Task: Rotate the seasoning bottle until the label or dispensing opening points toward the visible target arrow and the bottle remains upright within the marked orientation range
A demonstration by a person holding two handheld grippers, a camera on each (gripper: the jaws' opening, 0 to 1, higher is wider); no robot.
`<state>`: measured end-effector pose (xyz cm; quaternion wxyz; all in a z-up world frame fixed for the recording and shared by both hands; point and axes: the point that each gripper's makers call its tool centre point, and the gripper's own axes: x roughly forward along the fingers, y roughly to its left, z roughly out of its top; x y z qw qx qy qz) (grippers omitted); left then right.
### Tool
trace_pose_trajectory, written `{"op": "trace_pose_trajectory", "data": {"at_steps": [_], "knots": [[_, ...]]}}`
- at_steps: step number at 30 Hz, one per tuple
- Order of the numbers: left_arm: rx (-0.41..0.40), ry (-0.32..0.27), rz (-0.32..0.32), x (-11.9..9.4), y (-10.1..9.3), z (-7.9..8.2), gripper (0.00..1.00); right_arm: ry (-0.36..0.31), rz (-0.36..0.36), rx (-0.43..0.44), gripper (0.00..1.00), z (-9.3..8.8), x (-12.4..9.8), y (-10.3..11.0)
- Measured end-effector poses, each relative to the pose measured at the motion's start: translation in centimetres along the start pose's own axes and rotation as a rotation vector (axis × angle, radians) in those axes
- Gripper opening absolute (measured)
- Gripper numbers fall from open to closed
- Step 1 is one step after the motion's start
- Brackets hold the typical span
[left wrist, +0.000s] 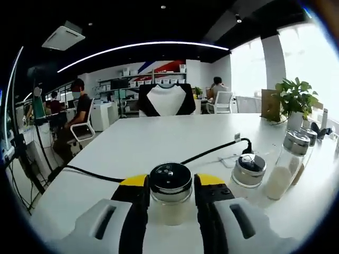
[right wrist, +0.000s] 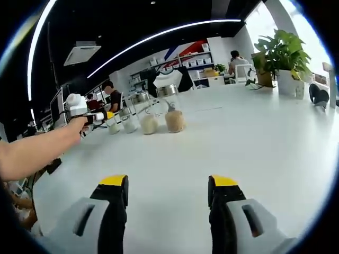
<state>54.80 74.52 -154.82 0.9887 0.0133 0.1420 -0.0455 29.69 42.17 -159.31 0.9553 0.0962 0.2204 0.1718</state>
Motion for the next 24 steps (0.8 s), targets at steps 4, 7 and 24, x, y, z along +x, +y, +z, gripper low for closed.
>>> {"op": "trace_pose_trajectory", "data": {"at_steps": [4, 7, 24], "knots": [[0.002, 0.021, 0.01, 0.2, 0.2, -0.6, 0.37, -0.006, -0.009, 0.003, 0.6, 0.2, -0.3, -0.5], [0.013, 0.012, 0.01, 0.3, 0.1, -0.4, 0.36, -0.006, -0.016, 0.005, 0.6, 0.1, -0.5, -0.9], [0.018, 0.004, -0.023, -3.1, -0.5, 0.1, 0.34, -0.012, 0.021, -0.002, 0.6, 0.5, -0.9, 1.1]]}}
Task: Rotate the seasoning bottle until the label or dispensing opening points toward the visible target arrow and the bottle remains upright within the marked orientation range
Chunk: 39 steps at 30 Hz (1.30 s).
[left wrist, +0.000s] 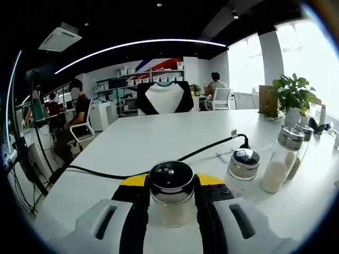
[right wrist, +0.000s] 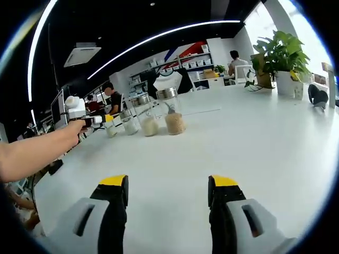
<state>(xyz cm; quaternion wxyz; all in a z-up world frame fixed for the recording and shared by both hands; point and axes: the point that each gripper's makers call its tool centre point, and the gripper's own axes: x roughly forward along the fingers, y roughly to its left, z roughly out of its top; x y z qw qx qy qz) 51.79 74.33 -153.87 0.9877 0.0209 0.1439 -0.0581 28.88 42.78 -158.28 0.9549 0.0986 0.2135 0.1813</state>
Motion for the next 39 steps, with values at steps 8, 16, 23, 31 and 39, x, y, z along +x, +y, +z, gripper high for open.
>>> {"op": "trace_pose_trajectory", "data": {"at_steps": [8, 16, 23, 31, 39], "knots": [[0.015, 0.005, -0.037, -3.5, -1.1, -0.2, 0.34, -0.011, 0.068, -0.032, 0.58, 0.6, -0.5, 3.2], [0.014, -0.003, -0.071, -7.1, -2.3, -0.7, 0.34, -0.023, 0.116, -0.051, 0.56, 1.0, -1.0, 5.5], [0.022, 0.001, -0.139, -11.1, -4.3, -1.0, 0.34, -0.028, 0.189, -0.081, 0.52, 1.0, -1.2, 8.7], [0.013, -0.037, -0.232, -16.7, -7.5, -0.4, 0.34, -0.087, 0.343, -0.207, 0.27, 2.1, -1.8, 13.6], [0.012, -0.068, -0.379, -24.0, -11.9, 1.1, 0.34, -0.065, 0.467, -0.393, 0.37, 2.2, -2.1, 18.6]]}}
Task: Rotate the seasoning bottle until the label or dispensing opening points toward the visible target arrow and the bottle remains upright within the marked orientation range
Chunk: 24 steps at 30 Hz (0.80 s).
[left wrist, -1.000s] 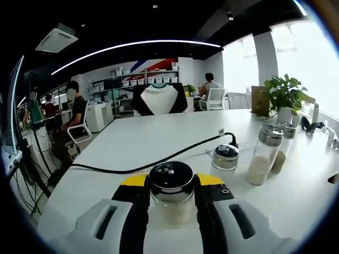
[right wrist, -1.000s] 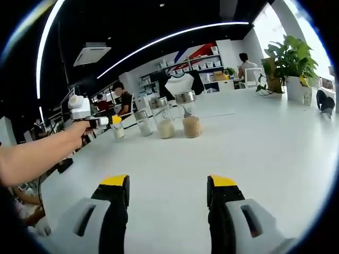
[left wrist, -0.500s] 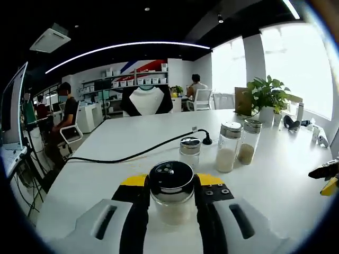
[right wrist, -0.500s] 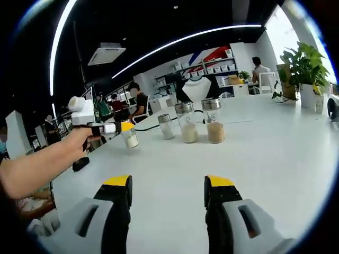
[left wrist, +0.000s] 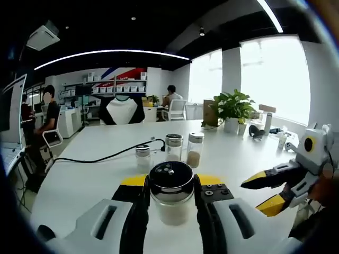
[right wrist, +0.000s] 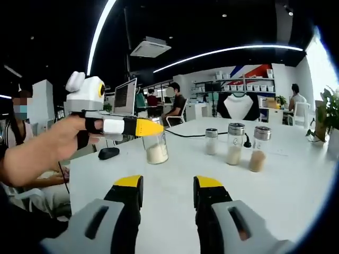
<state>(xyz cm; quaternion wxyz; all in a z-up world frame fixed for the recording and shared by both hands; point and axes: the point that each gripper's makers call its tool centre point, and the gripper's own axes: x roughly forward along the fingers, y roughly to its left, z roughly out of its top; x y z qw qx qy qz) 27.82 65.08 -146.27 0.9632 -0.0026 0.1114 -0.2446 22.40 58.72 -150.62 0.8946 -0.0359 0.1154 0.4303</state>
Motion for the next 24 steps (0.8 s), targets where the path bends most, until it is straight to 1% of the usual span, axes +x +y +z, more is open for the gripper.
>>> {"op": "trace_pose_trajectory", "data": {"at_steps": [1, 2, 3, 4, 5, 6, 7, 8, 9, 10, 11, 12, 13, 14, 16, 17, 18, 19, 22, 24], "knots": [[0.005, 0.004, -0.035, -0.7, -1.2, 0.1, 0.34, -0.004, 0.037, -0.011, 0.38, 0.4, 0.2, 0.8], [0.01, 0.007, -0.065, -1.2, -2.1, 0.2, 0.34, -0.011, 0.06, -0.017, 0.39, 0.7, 0.3, 1.2], [0.012, 0.008, -0.077, -1.4, -2.5, 0.3, 0.34, -0.016, 0.072, -0.021, 0.39, 0.9, 0.3, 1.4], [0.03, 0.013, -0.137, -2.3, -4.1, 0.5, 0.34, -0.029, 0.116, -0.02, 0.4, 1.3, 0.3, 2.1], [0.037, 0.008, -0.191, -3.0, -5.4, 0.8, 0.34, -0.035, 0.139, -0.027, 0.42, 1.6, 0.2, 2.2], [0.034, 0.004, -0.228, -3.4, -6.2, 1.1, 0.34, -0.059, 0.187, -0.031, 0.44, 2.1, -0.1, 2.7], [0.015, 0.013, -0.266, -3.9, -6.8, 1.1, 0.34, -0.072, 0.229, -0.008, 0.45, 2.3, -0.3, 3.2], [0.01, 0.01, -0.324, -4.5, -7.8, 1.4, 0.34, -0.087, 0.291, 0.021, 0.46, 2.5, -0.7, 3.8], [0.009, 0.007, -0.349, -4.8, -8.3, 1.6, 0.34, -0.099, 0.329, 0.027, 0.46, 2.8, -1.1, 4.2], [0.028, 0.008, -0.387, -5.2, -9.0, 1.8, 0.34, -0.123, 0.388, 0.028, 0.46, 3.1, -1.6, 4.8], [0.035, 0.007, -0.412, -5.5, -9.5, 2.0, 0.34, -0.143, 0.428, 0.026, 0.46, 3.4, -2.0, 5.3], [0.028, 0.003, -0.43, -5.6, -9.9, 2.2, 0.34, -0.136, 0.472, 0.03, 0.46, 3.3, -2.4, 5.8], [0.028, 0.001, -0.439, -5.7, -10.1, 2.3, 0.34, -0.135, 0.499, 0.011, 0.45, 3.3, -2.7, 6.2], [0.025, -0.01, -0.482, -6.1, -10.8, 2.7, 0.34, -0.15, 0.514, 0.01, 0.44, 3.5, -2.9, 6.4], [0.015, -0.009, -0.496, -6.2, -11.1, 2.8, 0.34, -0.181, 0.538, 0.032, 0.41, 4.0, -3.5, 6.7], [0.019, -0.011, -0.513, -6.3, -11.4, 3.0, 0.34, -0.202, 0.549, 0.043, 0.39, 4.4, -3.7, 6.8], [0.02, -0.01, -0.516, -6.3, -11.5, 3.0, 0.34, -0.218, 0.555, 0.045, 0.35, 4.7, -4.0, 6.8], [0.018, -0.009, -0.52, -6.3, -11.6, 3.0, 0.34, -0.221, 0.559, 0.034, 0.33, 4.7, -4.2, 6.8], [0.012, -0.011, -0.525, -6.3, -11.7, 3.0, 0.34, -0.218, 0.554, 0.022, 0.32, 4.8, -4.3, 6.9], [0.0, -0.016, -0.518, -6.1, -11.5, 2.9, 0.34, -0.214, 0.537, 0.009, 0.32, 4.8, -4.2, 6.8]]}}
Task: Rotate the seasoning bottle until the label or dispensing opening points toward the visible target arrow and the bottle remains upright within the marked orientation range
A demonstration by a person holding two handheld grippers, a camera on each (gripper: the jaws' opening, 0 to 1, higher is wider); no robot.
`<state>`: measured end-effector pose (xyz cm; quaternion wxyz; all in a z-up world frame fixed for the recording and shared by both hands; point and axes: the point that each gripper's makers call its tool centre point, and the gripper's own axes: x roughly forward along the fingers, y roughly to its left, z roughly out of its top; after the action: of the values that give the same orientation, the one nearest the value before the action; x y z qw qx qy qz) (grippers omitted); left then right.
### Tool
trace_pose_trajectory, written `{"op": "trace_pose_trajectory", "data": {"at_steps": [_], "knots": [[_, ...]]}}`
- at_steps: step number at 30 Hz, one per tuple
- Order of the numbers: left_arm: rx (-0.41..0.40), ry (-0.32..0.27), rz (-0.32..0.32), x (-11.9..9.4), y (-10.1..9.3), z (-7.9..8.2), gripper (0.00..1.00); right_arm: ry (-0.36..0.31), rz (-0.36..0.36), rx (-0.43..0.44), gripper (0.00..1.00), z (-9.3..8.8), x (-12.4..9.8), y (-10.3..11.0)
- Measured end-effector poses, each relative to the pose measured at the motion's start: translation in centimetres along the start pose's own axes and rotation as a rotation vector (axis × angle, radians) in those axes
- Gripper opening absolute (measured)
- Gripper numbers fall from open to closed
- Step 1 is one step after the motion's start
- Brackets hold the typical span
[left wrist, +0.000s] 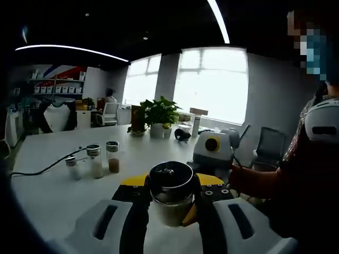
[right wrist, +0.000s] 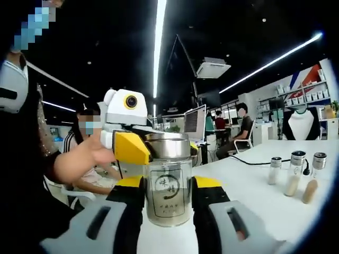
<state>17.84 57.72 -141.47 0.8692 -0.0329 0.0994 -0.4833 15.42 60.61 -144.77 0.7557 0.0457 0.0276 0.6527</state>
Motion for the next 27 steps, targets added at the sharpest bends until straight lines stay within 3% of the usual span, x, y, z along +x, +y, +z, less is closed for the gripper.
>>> {"op": "trace_pose_trajectory", "data": {"at_steps": [4, 7, 8, 15, 18, 21, 27], "knots": [[-0.054, -0.041, 0.05, -0.3, 1.1, 0.1, 0.34, 0.029, -0.075, -0.044, 0.31, 0.0, 0.3, -0.8], [-0.069, -0.071, 0.104, -0.3, 2.0, 0.4, 0.34, 0.083, -0.18, -0.088, 0.31, -0.1, 1.0, -1.8], [-0.079, -0.08, 0.135, -0.2, 2.3, 0.4, 0.33, 0.114, -0.219, -0.117, 0.31, -0.3, 1.3, -2.1], [-0.036, -0.093, 0.353, -0.2, 4.4, 0.7, 0.33, 0.16, -0.499, -0.083, 0.31, -0.4, 1.7, -5.3], [-0.024, -0.1, 0.424, -0.2, 5.0, 0.9, 0.32, 0.158, -0.578, -0.063, 0.31, -0.5, 1.7, -6.1], [-0.024, -0.083, 0.488, 0.0, 5.2, 0.6, 0.32, 0.189, -0.65, -0.121, 0.31, -0.7, 1.5, -7.0], [-0.072, -0.077, 0.529, 0.2, 5.3, 0.2, 0.33, 0.215, -0.715, -0.204, 0.31, -1.1, 1.3, -7.5]]}}
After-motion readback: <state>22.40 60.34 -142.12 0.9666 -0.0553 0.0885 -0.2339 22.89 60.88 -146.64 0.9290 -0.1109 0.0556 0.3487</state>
